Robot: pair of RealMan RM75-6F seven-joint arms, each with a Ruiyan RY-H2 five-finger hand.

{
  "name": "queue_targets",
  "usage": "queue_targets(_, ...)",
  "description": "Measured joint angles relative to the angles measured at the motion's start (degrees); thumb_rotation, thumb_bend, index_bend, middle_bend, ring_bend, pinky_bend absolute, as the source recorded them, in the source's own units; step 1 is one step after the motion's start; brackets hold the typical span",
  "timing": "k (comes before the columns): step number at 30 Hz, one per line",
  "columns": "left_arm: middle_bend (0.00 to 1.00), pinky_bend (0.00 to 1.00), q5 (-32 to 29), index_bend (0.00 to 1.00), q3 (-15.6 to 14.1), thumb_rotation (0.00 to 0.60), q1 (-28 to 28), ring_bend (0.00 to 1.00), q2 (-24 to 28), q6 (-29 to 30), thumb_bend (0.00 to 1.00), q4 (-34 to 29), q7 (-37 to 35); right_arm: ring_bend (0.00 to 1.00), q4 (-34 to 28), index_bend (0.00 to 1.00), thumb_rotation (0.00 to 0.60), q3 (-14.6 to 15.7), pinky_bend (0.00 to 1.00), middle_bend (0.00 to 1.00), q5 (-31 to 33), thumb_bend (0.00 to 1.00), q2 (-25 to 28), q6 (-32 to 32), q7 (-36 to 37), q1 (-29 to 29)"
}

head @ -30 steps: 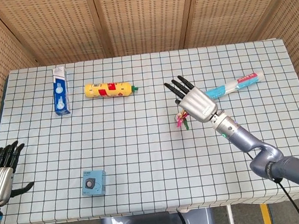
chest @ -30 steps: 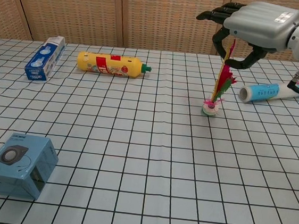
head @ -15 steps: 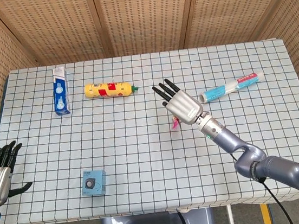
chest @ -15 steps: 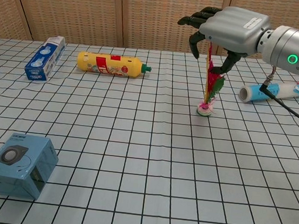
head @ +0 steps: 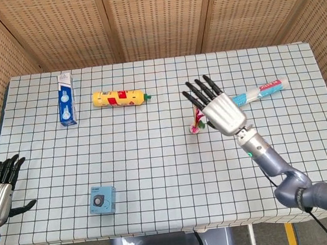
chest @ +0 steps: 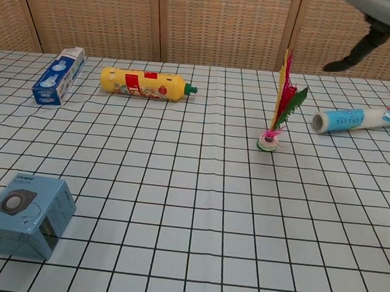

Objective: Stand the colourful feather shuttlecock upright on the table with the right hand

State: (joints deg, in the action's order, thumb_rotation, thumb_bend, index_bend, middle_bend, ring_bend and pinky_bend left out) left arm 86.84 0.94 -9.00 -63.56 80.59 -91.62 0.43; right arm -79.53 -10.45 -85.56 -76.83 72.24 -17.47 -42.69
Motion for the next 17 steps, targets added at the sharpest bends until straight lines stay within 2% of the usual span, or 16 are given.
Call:
queue_targets(4,0.00,0.00,1.4,0.00,-0.4,0.600,0.3,0.00,-0.1,1.0,0.00,0.3,-0.7,0.00,-4.5,0.00,0.600,2.3,0.00,0.00,0.7,0.00,4.3,7.2,3.5,8.5)
queue_targets(7,0.00,0.00,2.7,0.00,-0.6,0.600,0.6,0.00,-0.2,2.3,0.00,0.7,-1.6,0.00,-7.2,0.00,0.600,5.3,0.00,0.00,1.1,0.00,7.5,9.9,7.8,14.8)
queue_targets(12,0.00,0.00,4.1,0.00,-0.9,0.600,1.1,0.00,-0.1,3.9,0.00,1.2,-4.0,0.00,-8.0,0.00,0.600,9.8,0.00,0.00,0.4,0.00,9.8,16.0,13.9,23.1)
queue_targets(17,0.00,0.00,4.8,0.00,-1.1,0.600,1.4,0.00,0.2,4.7,0.00,1.5,-5.1,0.00,-8.2,0.00,0.600,12.1,0.00,0.00,-0.3,0.00,10.7,19.4,16.0,28.4)
